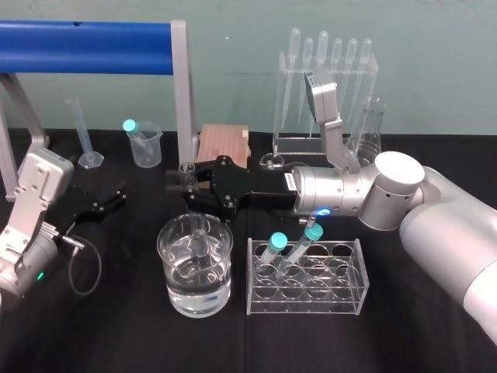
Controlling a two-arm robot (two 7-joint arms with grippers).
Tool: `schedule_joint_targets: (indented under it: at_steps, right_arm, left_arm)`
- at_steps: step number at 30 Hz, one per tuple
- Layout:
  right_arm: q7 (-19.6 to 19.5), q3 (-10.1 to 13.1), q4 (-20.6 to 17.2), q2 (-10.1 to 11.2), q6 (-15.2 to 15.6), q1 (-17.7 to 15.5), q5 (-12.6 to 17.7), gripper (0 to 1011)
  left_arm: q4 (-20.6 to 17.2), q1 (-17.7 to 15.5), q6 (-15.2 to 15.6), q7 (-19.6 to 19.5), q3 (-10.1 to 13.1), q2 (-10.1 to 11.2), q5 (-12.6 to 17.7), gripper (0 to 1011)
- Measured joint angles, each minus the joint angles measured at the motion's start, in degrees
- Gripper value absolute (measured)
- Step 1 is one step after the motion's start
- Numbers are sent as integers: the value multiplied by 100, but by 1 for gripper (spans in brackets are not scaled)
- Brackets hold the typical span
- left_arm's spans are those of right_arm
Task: Hold the test tube with one hand and immerse one end into the beaker, then return it to the test tube rack.
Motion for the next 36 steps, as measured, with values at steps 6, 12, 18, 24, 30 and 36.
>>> schedule_joint_targets:
  at_steps: [6, 12, 18, 24, 30, 36]
  right_arm:
    - [0, 0, 0, 0, 0, 0, 0, 242]
    - [0, 0, 0, 0, 0, 0, 0, 241]
    - [0, 0, 0, 0, 0, 0, 0, 242]
    - [0, 0, 0, 0, 0, 0, 0, 242]
    - [0, 0, 0, 0, 0, 0, 0, 242]
    - [0, 0, 0, 0, 0, 0, 0, 242]
  left_arm:
    - [0, 0, 0, 0, 0, 0, 0, 1000]
    - [0, 0, 0, 0, 0, 0, 0, 1000]
    - [0, 0, 0, 0, 0, 0, 0, 1000]
    - [0, 0, 0, 0, 0, 0, 0, 1000]
    - [0, 0, 0, 0, 0, 0, 0, 1000]
    - [0, 0, 0, 0, 0, 0, 0, 1000]
